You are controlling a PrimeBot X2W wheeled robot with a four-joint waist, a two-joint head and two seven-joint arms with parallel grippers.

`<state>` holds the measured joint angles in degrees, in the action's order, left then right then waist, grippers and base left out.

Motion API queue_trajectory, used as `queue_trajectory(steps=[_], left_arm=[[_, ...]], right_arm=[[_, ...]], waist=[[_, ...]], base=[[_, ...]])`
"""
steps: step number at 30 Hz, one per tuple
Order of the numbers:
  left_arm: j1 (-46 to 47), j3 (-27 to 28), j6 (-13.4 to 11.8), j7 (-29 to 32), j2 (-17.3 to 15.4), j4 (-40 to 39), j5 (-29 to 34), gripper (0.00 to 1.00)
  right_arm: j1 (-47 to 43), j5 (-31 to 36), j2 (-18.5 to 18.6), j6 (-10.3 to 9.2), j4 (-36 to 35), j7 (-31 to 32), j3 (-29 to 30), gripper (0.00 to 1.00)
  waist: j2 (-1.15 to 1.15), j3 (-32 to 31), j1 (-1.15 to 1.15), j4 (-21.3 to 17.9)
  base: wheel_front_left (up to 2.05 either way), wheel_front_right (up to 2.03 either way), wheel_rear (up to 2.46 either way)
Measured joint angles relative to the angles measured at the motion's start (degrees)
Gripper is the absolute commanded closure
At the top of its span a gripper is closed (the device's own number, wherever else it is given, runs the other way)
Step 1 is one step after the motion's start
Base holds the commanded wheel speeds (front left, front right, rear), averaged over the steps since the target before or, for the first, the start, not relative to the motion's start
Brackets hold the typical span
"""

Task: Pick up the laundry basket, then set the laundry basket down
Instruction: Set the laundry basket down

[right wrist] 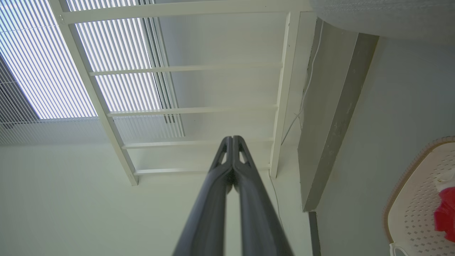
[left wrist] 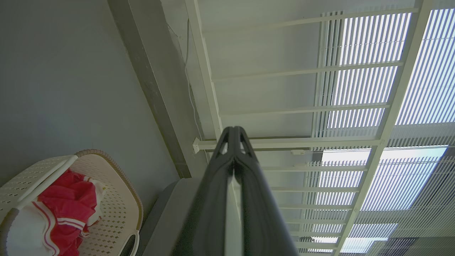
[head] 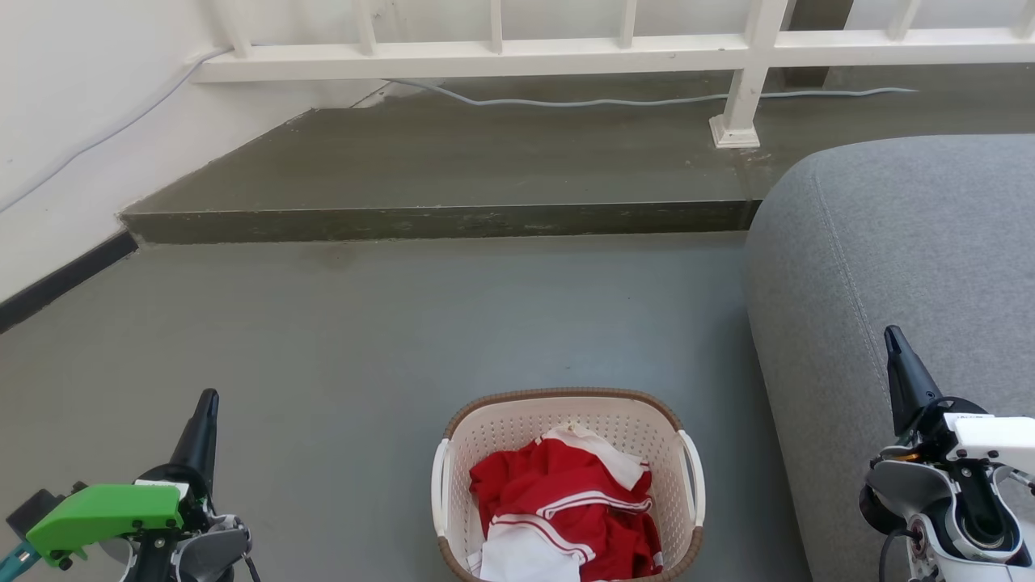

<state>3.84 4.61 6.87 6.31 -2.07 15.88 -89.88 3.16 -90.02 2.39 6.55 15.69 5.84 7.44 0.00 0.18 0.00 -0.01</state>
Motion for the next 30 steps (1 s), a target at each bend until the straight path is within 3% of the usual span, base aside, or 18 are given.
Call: queue_trajectory(steps=[30], left_arm=[[0.0, 0.4, 0.1, 0.2, 0.0, 0.0, -1.6, 1.00]], right_arm=[[0.2, -1.7, -0.1, 0.00, 0.1, 0.4, 0.3, 1.00]], waist=[[0.00, 0.0, 0.00, 0.0]], base=[[0.00, 0.00, 0.00]])
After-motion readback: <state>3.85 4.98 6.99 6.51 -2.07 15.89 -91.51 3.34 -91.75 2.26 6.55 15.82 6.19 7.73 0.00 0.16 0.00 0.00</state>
